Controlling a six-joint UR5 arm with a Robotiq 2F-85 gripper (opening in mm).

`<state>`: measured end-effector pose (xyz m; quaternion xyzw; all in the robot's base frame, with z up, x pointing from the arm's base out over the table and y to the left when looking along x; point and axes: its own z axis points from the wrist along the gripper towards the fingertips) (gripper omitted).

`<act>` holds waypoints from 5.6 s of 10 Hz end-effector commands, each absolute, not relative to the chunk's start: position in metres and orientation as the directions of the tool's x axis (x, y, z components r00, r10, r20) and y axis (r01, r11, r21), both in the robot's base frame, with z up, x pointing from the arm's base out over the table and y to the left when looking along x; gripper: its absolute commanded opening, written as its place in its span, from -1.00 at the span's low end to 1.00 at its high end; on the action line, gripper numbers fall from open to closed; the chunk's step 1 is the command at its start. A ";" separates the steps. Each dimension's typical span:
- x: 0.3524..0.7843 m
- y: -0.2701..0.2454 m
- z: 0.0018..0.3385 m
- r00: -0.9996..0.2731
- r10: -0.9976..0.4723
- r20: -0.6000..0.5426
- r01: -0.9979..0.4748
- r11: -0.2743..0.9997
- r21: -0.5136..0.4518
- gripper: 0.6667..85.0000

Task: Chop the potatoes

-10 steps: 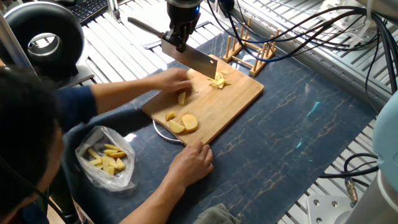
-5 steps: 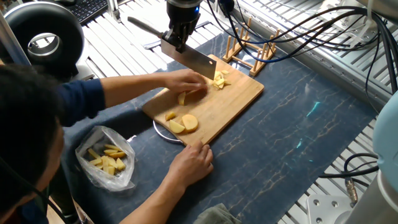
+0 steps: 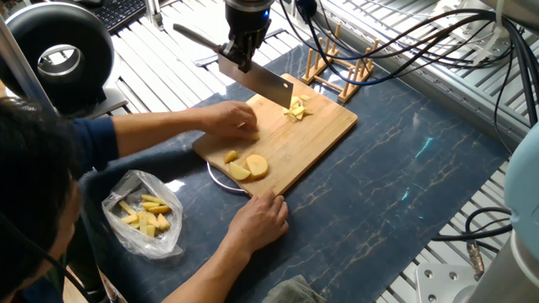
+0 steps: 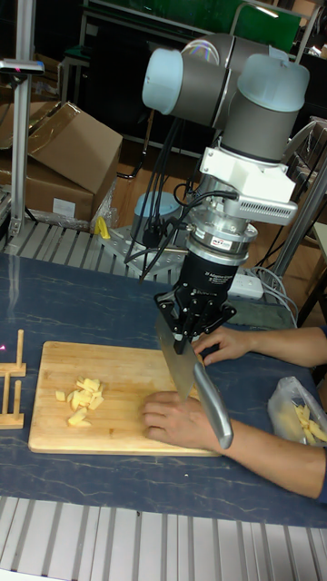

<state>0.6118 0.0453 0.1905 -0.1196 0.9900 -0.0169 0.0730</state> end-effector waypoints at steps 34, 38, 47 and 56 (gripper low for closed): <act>0.621 0.035 0.090 -0.953 -0.286 -0.104 -0.291 0.956 0.033 -0.99; 0.622 0.035 0.085 -0.951 -0.288 -0.108 -0.293 0.955 0.033 -0.99; 0.622 0.037 0.081 -0.953 -0.282 -0.108 -0.288 0.957 0.035 -0.99; 0.621 0.040 0.080 -0.954 -0.277 -0.110 -0.285 0.957 0.057 -0.99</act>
